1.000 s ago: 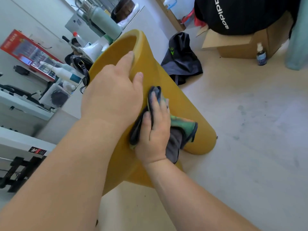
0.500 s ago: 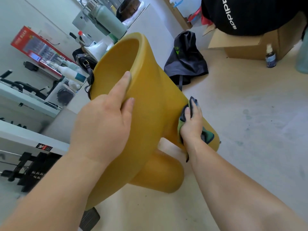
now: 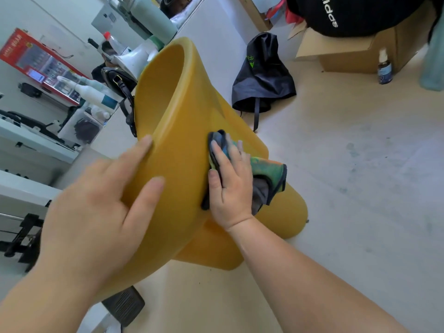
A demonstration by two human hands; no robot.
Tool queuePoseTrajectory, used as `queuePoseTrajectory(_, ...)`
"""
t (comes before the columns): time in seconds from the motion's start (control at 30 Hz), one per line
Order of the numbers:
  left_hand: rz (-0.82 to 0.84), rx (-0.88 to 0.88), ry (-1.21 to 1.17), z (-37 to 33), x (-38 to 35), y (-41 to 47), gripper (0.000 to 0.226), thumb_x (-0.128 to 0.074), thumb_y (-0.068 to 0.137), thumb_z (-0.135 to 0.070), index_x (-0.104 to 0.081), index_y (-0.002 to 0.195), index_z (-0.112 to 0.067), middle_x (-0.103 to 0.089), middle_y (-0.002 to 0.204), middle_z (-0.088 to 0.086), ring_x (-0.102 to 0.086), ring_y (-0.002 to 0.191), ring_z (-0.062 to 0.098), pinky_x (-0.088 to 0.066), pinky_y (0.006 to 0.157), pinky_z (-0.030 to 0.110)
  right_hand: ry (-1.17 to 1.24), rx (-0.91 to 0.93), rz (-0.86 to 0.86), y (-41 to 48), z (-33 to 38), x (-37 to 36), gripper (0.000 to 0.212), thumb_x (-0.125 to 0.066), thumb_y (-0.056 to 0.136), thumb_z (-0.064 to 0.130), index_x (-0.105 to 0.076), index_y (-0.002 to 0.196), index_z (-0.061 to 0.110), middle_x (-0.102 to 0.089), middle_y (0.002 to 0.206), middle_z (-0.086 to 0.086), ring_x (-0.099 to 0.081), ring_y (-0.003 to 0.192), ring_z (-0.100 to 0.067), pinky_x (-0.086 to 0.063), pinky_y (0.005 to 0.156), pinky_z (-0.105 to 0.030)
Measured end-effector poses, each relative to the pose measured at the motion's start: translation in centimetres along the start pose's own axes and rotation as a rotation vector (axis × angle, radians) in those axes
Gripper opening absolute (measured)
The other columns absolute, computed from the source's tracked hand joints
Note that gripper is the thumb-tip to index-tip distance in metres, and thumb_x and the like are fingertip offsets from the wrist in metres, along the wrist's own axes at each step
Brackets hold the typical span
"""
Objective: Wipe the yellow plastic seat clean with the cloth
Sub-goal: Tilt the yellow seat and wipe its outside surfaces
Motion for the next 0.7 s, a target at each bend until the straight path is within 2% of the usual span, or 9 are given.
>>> queuePoseTrajectory(0.07, -0.014, -0.057, 0.056, -2.0, -0.7, 2.6, 0.062, -0.034, 0.095, -0.061, -0.021, 0.153, -0.043, -0.053, 0.114, 0.001, -0.051, 0.097, 0.022, -0.038, 0.074, 0.035, -0.139, -0.083, -0.037, -1.2, -3.3, 0.2, 0.048, -0.040, 0.103, 0.041, -0.042, 0.150, 0.031, -0.031, 0.163, -0.004, -0.018, 0.153, -0.035, -0.017, 0.122, -0.057)
queuePoseTrajectory(0.13, 0.000, -0.075, 0.124, -3.5, -1.8, 4.7, 0.062, -0.033, 0.096, -0.058, -0.016, 0.154, -0.043, -0.045, 0.112, 0.003, -0.048, 0.090, 0.024, -0.039, 0.071, 0.037, -0.210, -0.275, -0.096, -2.9, -7.3, 0.9, 0.050, -0.037, 0.103, 0.044, -0.041, 0.151, 0.030, -0.031, 0.162, -0.005, -0.022, 0.151, -0.036, -0.020, 0.122, -0.052)
queuePoseTrajectory(0.2, 0.009, -0.056, 0.200, -3.7, -2.5, 5.5, 0.060, -0.030, 0.099, -0.053, -0.015, 0.155, -0.039, -0.040, 0.113, 0.006, -0.047, 0.083, 0.027, -0.044, 0.069, 0.040, -0.152, -0.647, -0.243, -5.4, -12.9, 2.4, 0.051, -0.033, 0.103, 0.044, -0.041, 0.151, 0.027, -0.033, 0.161, -0.007, -0.030, 0.148, -0.032, -0.025, 0.121, -0.047)
queuePoseTrajectory(0.27, 0.013, -0.051, 0.215, -3.6, -2.6, 5.2, 0.058, -0.030, 0.101, -0.047, -0.014, 0.156, -0.036, -0.037, 0.110, 0.005, -0.048, 0.079, 0.028, -0.045, 0.067, 0.041, 0.115, -1.149, -0.513, -8.6, -17.4, 3.7, 0.049, -0.031, 0.104, 0.044, -0.042, 0.150, 0.031, -0.036, 0.158, -0.004, -0.038, 0.142, -0.029, -0.031, 0.118, -0.045)
queuePoseTrajectory(0.33, 0.008, -0.064, 0.218, -3.7, -2.6, 4.8, 0.058, -0.030, 0.102, -0.041, -0.013, 0.157, -0.034, -0.032, 0.106, 0.002, -0.047, 0.078, 0.029, -0.047, 0.067, 0.043, 0.280, -1.375, -0.638, -10.0, -18.0, 3.3, 0.048, -0.029, 0.105, 0.044, -0.043, 0.150, 0.033, -0.034, 0.158, 0.001, -0.042, 0.139, -0.025, -0.033, 0.116, -0.041)
queuePoseTrajectory(0.4, -0.013, -0.069, 0.243, -3.5, -2.6, 5.0, 0.058, -0.031, 0.102, -0.037, -0.012, 0.157, -0.032, -0.029, 0.103, 0.002, -0.046, 0.076, 0.029, -0.047, 0.065, 0.044, 0.209, -1.300, -0.591, -9.2, -15.9, 2.2, 0.046, -0.030, 0.106, 0.040, -0.045, 0.148, 0.031, -0.030, 0.161, 0.001, -0.038, 0.142, -0.023, -0.029, 0.118, -0.040)
queuePoseTrajectory(0.57, -0.020, -0.076, 0.319, -3.4, -3.2, 4.8, 0.060, -0.035, 0.101, -0.031, -0.016, 0.157, -0.025, -0.041, 0.109, 0.014, -0.041, 0.070, 0.029, -0.032, 0.055, 0.038, -0.089, -0.628, -0.342, -4.5, -5.6, -0.9, 0.045, -0.037, 0.101, 0.031, -0.053, 0.143, 0.025, -0.040, 0.156, -0.009, -0.023, 0.150, -0.034, -0.015, 0.120, -0.048)
queuePoseTrajectory(0.63, -0.016, -0.084, 0.324, -3.2, -3.2, 4.8, 0.060, -0.035, 0.101, -0.032, -0.015, 0.157, -0.024, -0.041, 0.109, 0.014, -0.042, 0.069, 0.029, -0.033, 0.054, 0.038, -0.111, -0.389, -0.260, -2.6, -1.9, -1.7, 0.044, -0.038, 0.101, 0.031, -0.055, 0.141, 0.027, -0.043, 0.155, -0.007, -0.023, 0.151, -0.033, -0.011, 0.121, -0.049)
queuePoseTrajectory(0.7, -0.012, -0.081, 0.317, -3.1, -2.9, 4.8, 0.059, -0.033, 0.102, -0.033, -0.014, 0.157, -0.026, -0.040, 0.107, 0.013, -0.043, 0.068, 0.029, -0.038, 0.055, 0.039, -0.125, -0.241, -0.247, -0.9, -1.8, -1.0, 0.042, -0.040, 0.101, 0.031, -0.059, 0.138, 0.025, -0.050, 0.150, -0.007, -0.032, 0.147, -0.034, -0.018, 0.122, -0.054)
Point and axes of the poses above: each hand's wrist, its own y-axis towards the middle knuckle, its own x-axis out of the back of the hand, z = x × y, the point moved 5 cm from there along y, towards the middle knuckle
